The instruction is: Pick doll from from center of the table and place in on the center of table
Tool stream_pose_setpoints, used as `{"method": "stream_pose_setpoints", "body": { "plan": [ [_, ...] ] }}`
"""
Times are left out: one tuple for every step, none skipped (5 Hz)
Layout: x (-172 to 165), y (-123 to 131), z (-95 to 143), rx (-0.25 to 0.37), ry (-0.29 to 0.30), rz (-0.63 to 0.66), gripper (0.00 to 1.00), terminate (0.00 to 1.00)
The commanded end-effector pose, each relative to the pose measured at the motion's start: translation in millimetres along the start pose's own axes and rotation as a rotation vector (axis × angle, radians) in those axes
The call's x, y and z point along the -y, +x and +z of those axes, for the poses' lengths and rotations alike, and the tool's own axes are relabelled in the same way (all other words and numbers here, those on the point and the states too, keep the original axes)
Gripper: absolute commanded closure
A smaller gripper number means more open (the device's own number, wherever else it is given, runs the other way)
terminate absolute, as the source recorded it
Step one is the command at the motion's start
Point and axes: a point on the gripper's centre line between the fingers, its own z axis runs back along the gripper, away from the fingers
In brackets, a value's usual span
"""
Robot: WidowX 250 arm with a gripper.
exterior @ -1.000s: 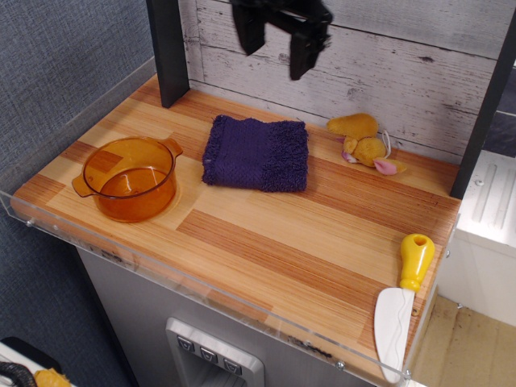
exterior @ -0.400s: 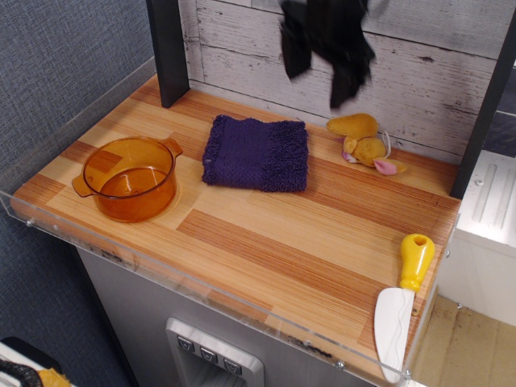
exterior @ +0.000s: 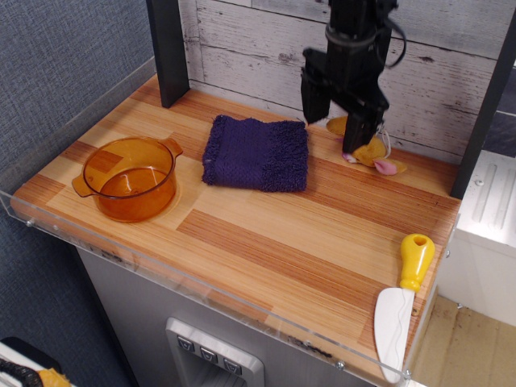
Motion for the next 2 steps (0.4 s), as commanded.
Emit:
{"method": "stream_pose_setpoints", "body": {
  "plan": [
    [4.5,9.5,2.9,0.033,0.052,-0.018,0.00,0.00],
    [6.7,7.8,-4.2,0.023,0.066,-0.025,0.00,0.00]
  ]
}}
